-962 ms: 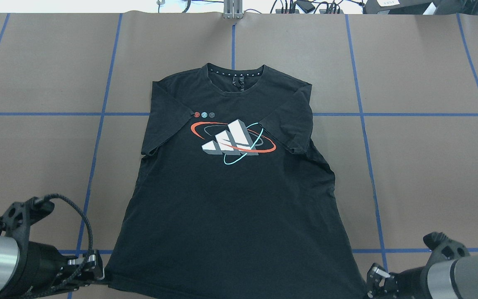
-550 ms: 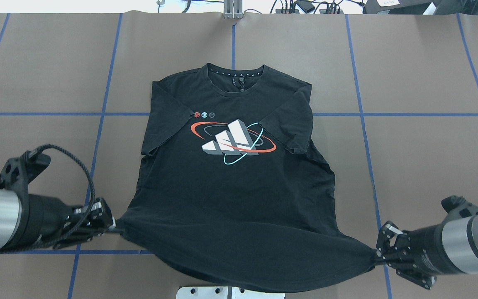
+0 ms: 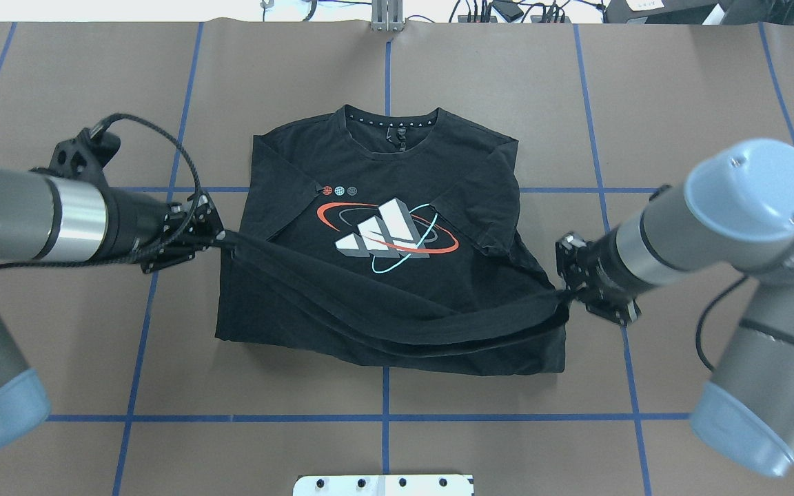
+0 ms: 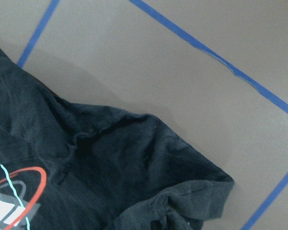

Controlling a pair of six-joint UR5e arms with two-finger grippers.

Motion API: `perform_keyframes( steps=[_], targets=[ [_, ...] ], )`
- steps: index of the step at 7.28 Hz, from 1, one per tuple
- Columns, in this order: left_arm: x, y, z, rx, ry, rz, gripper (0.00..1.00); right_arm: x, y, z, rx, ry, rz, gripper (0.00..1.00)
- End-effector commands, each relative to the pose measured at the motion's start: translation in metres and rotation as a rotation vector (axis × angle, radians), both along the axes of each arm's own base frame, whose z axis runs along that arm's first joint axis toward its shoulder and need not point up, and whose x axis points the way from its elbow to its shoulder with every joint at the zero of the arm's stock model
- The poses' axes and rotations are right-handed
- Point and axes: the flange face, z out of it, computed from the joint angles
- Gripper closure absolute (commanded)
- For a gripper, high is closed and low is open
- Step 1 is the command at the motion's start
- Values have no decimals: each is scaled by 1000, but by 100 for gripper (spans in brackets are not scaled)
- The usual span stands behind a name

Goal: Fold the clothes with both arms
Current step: 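Lift both hem corners and fold them toward the collar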

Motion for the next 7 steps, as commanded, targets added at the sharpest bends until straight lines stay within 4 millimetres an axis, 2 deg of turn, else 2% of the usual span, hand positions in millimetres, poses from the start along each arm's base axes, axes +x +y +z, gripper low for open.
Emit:
perform_keyframes(
  steps=[1,2,3,5,7],
  targets=[
    [13,-61,30,2,-83,-50,100,-14,-81,8,10,68,36,100],
    [13,-82,45,-3,-117,-67,100,-6,-114,17,33,98,41,100],
    [18,-93,52,-3,-125,-74,100,-1,-140,20,47,117,45,100],
    [24,-122,89,-11,-138,-104,100,-2,-187,19,58,145,50,100],
    [44,-149,95,-14,-165,-135,100,-26,-222,15,33,174,48,100]
  ],
)
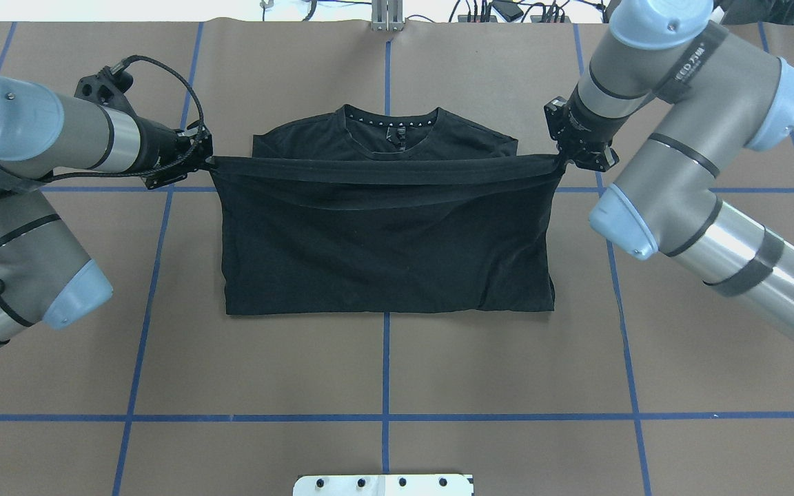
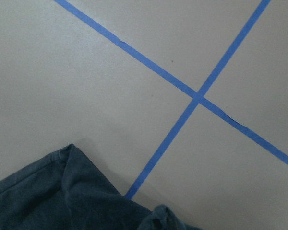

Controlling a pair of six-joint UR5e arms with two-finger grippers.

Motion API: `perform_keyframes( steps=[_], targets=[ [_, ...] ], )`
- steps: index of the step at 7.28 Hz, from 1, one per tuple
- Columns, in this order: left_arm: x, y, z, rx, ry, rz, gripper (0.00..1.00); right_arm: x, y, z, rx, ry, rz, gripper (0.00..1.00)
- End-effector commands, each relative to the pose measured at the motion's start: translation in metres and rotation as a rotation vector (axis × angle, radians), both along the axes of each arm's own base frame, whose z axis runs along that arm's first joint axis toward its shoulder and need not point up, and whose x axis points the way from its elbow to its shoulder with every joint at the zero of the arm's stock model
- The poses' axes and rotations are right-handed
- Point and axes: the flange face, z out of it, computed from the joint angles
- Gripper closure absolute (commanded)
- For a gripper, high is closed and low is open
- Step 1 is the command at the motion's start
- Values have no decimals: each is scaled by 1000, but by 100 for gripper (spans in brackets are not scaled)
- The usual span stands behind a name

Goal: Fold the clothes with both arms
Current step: 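Lay the hem down near the collar and open both grippers, then move the right gripper to the folded shirt's side edge nearest it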

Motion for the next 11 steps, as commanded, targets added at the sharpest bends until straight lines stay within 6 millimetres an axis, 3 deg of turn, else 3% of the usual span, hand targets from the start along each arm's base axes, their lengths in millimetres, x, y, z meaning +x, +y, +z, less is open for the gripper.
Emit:
perform_keyframes(
  steps=[1,2,3,4,6,7,8,10,11],
  targets=[
    [21,-30,23,3,-34,-36,95,-30,-42,-1,-21,26,0,100],
    [26,-38,40,26,-34,-40,91,-48,-63,0,-11,13,10,74],
    [16,-48,46,45,-52,-48,37,-65,-77,4,-18,24,8,1],
    [7,-55,42,51,-47,-63,0,-66,-81,-5,-12,18,10,0],
    [-6,-65,22,72,-23,-78,0,-53,-72,-28,20,-17,12,0],
    [-11,-65,14,73,-3,-66,0,-39,-53,-23,39,-35,15,0],
    [-11,-63,8,73,7,-57,0,-26,-12,-13,26,-71,49,0],
    [-13,-61,2,77,13,-57,0,-10,90,2,48,-112,50,0],
    [-14,-60,1,77,15,-58,0,-26,124,4,79,-140,67,0]
  ],
)
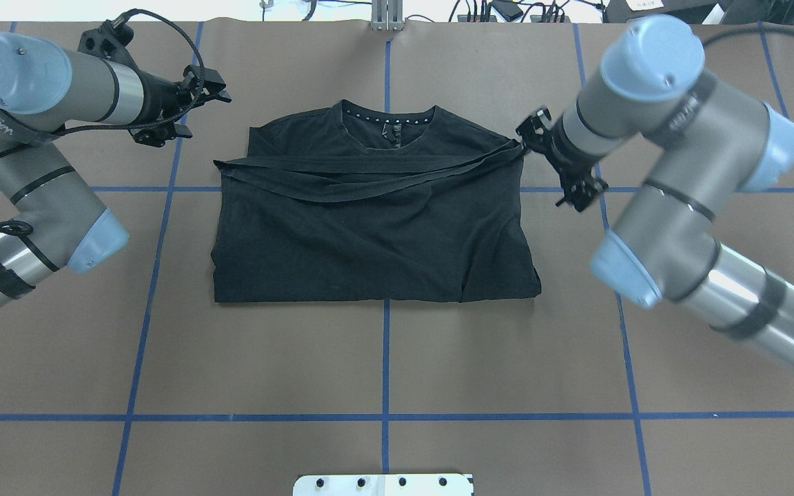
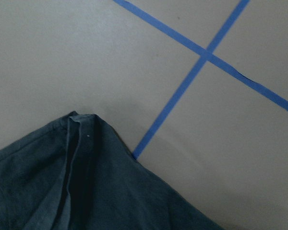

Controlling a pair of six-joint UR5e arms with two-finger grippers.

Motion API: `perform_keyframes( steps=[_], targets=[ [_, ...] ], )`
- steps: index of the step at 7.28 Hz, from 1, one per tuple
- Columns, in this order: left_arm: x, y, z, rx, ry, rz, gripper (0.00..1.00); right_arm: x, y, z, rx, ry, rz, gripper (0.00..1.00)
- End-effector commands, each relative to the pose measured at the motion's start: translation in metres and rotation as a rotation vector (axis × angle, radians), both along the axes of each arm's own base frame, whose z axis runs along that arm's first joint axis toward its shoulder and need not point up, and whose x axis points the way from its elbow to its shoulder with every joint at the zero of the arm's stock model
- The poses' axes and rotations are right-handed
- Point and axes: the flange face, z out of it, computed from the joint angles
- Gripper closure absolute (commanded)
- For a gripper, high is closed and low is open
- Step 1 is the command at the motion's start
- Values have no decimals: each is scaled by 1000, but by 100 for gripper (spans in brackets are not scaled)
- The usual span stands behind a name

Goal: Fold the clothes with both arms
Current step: 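Move the right gripper to the folded shirt's side edge nearest it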

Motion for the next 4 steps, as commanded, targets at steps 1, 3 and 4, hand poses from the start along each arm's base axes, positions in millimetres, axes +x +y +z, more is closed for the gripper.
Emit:
perform_keyframes(
  steps=[1,3,4],
  targets=[
    [-2,2,-2,3,4,-2,0,-24,68,9,19,-20,5,0],
    [-2,3,-3,5,3,-4,0,-58,108,40,49,58,-40,1],
    [-3,2,-4,7,4,-7,0,-59,112,46,41,66,-45,6]
  ],
)
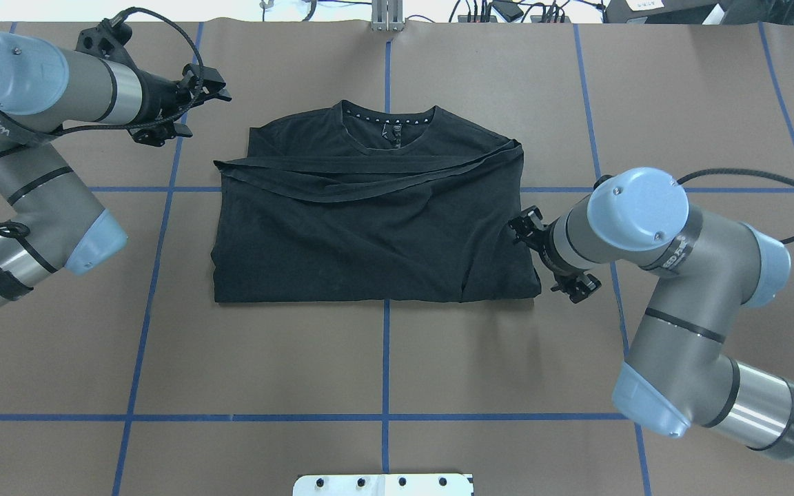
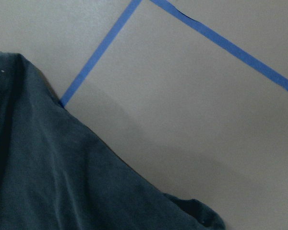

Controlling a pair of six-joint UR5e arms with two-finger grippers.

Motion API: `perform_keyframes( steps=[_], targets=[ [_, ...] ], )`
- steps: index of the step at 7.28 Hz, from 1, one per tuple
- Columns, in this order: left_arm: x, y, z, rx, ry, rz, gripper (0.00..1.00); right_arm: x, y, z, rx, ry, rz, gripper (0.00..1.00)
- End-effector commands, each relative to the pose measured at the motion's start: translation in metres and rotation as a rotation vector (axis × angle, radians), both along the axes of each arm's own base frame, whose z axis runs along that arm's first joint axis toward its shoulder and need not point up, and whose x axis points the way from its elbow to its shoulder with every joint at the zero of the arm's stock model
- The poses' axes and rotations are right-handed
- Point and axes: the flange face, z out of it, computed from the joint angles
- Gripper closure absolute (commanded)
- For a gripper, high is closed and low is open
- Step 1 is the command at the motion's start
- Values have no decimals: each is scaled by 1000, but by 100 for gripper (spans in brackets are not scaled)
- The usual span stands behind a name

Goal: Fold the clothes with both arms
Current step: 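Move the right gripper to the folded shirt's side edge nearest it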

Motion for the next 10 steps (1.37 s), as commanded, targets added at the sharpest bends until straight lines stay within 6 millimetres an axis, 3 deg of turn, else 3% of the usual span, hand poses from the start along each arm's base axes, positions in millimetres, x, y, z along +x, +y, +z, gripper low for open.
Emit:
perform_keyframes(
  steps=[1,2,4,7,8,10],
  targets=[
    [-1,0,1,1,-1,-4,0,-15,16,12,2,26,-26,8],
    [-1,0,1,1,-1,-4,0,-21,18,18,-2,37,-35,8],
    [-1,0,1,1,-1,-4,0,-25,19,14,2,32,-42,28],
    [-6,-1,1,2,0,-10,0,-26,20,18,-8,37,-36,75],
    [-6,-1,1,2,0,-10,0,-26,20,13,-6,28,-37,100],
    [-7,-1,3,2,-4,-12,0,-23,18,7,0,17,-46,100]
  ],
)
